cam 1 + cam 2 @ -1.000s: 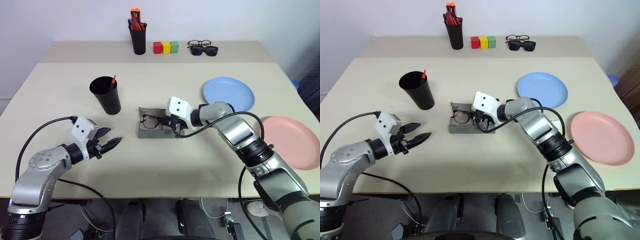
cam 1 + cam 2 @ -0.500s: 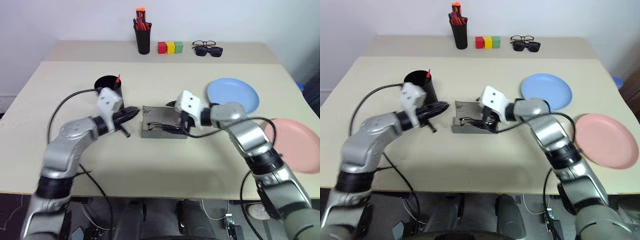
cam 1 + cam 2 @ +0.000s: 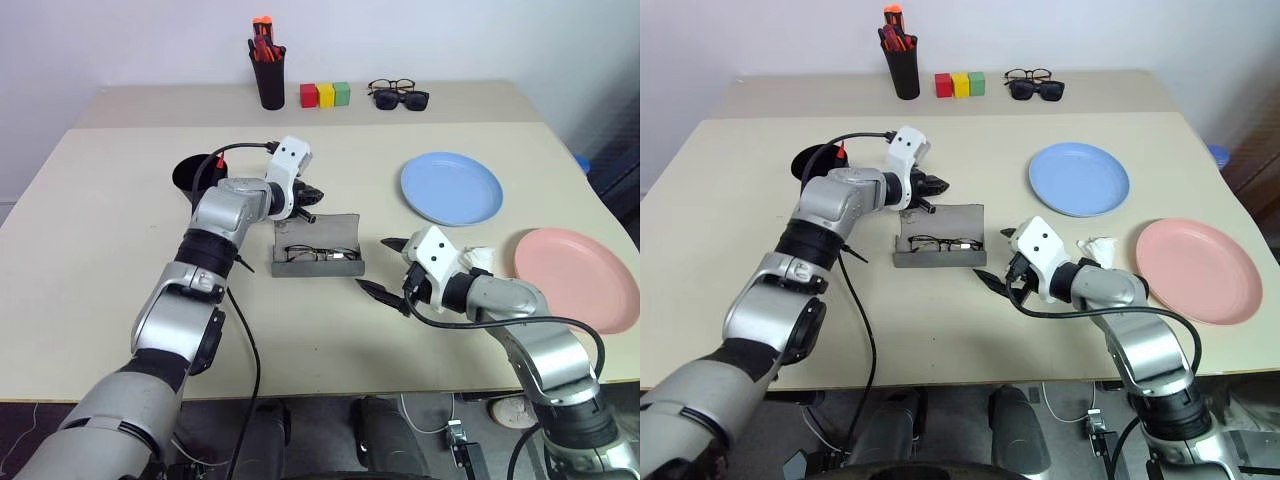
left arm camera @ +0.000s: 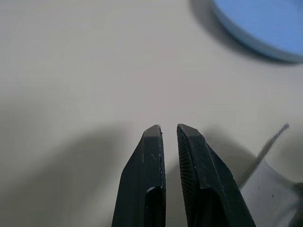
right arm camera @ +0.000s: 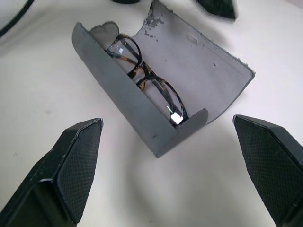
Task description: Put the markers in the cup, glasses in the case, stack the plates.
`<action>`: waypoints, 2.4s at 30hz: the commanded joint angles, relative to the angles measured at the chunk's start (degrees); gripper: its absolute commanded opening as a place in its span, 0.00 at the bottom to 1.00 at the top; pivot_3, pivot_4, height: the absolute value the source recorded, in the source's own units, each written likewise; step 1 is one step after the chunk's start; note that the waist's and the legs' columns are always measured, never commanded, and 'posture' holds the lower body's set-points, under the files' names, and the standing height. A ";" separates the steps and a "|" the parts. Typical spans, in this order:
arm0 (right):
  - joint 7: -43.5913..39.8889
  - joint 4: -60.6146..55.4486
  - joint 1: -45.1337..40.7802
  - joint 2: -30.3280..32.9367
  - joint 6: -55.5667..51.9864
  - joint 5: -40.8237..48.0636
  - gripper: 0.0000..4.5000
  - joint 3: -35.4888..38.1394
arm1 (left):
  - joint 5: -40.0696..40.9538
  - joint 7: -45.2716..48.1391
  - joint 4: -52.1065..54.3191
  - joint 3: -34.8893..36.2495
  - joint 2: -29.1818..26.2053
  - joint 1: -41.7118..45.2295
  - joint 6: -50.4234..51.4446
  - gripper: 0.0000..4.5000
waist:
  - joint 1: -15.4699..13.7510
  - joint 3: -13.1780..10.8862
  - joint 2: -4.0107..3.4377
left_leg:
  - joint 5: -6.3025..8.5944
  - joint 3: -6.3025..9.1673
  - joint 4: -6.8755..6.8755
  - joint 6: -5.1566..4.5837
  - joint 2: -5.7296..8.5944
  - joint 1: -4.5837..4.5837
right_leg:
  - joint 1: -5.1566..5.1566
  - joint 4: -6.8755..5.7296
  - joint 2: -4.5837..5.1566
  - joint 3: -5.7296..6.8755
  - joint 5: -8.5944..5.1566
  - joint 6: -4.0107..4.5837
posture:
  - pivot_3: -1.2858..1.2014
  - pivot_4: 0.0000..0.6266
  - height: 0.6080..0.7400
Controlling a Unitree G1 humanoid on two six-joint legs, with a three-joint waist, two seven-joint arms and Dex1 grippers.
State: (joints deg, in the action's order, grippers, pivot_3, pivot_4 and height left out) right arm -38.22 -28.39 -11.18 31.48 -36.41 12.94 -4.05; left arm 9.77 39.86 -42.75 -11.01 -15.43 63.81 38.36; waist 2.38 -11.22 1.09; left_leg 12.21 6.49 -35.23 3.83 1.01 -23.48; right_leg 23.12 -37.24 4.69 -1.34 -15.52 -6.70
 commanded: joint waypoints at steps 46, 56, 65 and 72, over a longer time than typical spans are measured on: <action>17.44 37.10 -18.92 5.88 20.02 -25.72 0.01 -1.48 | 13.58 2.91 61.61 11.93 -8.04 -44.74 -5.56 0.09 | -0.46 0.01 -0.07 | -0.01 -0.10 0.01 0.01 -0.02 0.06 | -0.04 0.00 0.04 -0.10 0.01 0.04 | 0.52 0.24 1.00; 11.95 -2.03 13.80 12.37 2.51 -25.86 0.01 21.65 | 11.96 6.98 44.47 5.90 -0.98 -35.08 -13.21 0.09 | -1.79 0.04 -0.13 | 0.01 -0.09 -0.02 -0.02 0.02 0.04 | -0.10 0.10 0.06 -0.09 -0.01 0.00 | 0.52 0.24 1.00; 10.69 -10.10 17.08 6.49 -4.85 -21.46 0.66 22.85 | 10.66 8.58 38.82 3.92 0.75 -31.88 -17.03 0.09 | -0.95 0.13 -0.28 | 0.01 -0.13 -0.04 -0.02 -0.04 0.29 | -0.33 0.10 0.00 -0.12 -0.02 0.02 | 0.52 0.24 1.00; 10.18 -1.11 12.74 5.08 -2.94 -20.86 0.87 12.89 | 10.54 5.55 43.97 5.52 -1.14 -35.43 -16.34 0.09 | -1.58 0.13 -0.29 | 0.01 -0.10 -0.02 -0.02 -0.02 0.22 | -0.32 0.14 0.03 -0.10 -0.02 0.01 | 0.52 0.24 1.00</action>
State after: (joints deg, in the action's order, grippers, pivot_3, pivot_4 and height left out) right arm -28.53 -30.98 2.30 36.76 -40.56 -7.75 9.36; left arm 20.31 46.11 -2.09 -6.92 -16.30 28.51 22.80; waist 0.80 -11.09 0.80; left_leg 12.23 6.39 -35.25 3.80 1.00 -23.27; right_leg 22.79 -37.09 4.73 -1.44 -15.54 -6.69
